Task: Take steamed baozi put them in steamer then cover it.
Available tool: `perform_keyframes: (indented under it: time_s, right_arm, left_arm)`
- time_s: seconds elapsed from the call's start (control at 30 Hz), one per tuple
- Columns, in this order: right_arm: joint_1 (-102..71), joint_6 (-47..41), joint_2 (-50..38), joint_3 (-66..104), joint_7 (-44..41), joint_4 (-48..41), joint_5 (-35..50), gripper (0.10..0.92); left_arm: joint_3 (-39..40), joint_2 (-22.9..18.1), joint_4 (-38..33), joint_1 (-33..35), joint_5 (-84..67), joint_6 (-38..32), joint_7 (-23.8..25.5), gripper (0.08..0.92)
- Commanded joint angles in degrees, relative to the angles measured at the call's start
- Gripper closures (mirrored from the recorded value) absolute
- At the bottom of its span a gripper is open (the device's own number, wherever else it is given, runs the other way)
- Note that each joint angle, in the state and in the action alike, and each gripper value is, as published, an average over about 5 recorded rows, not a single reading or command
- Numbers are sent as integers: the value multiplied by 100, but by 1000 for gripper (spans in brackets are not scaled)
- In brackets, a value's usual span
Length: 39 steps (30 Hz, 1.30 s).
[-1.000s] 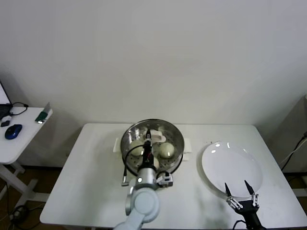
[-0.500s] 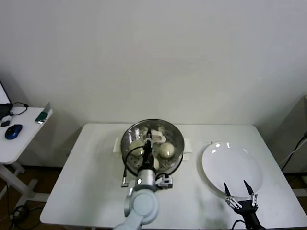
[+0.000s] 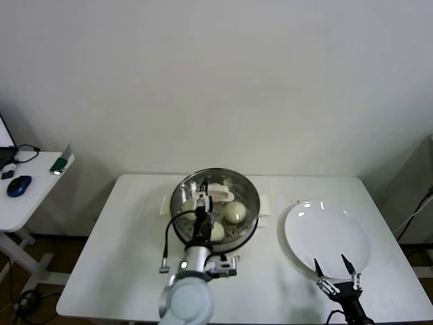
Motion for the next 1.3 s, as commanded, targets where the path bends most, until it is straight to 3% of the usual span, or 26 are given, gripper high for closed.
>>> perform_keyframes:
  time_s: [0.03,0.13,0.37,0.53,0.67,0.9,1.1,1.3]
  right_arm:
    - [31,162,-12,-21,475,59,136,203]
    - [32,308,-36,-18,509,107,146,203]
    - [66,713,-18,-19,498,110,178,203]
    - [146,941,-9,-26,574,20,375,203]
    - [200,1013,9,-57,629,-63,422,203]
    - [212,1013,59,-98,633,-100,466,203]
    - [202,986,73,-86,639,-99,494,203]
    - [210,975,68,-88,646,-139,552,203]
  left_arm:
    - [-43,385,-834,243,-1332,-100,-345,233]
    - [-420,579,-1137,498,-2679,-504,-860,188]
    - [-1982,719,-1288,1157,-6312,-1764,-2212,177]
    - [-3540,774,-1189,2027,-8428,-2598,-1854,177]
    - [-4206,1022,-789,2646,-9701,-3352,-1496,177]
    - [-3999,978,-359,3214,-10323,-4116,-1264,177]
    - [-3525,827,303,3240,-10270,-4974,-1099,177]
    - [-3232,713,823,3162,-10083,-5346,-1100,177]
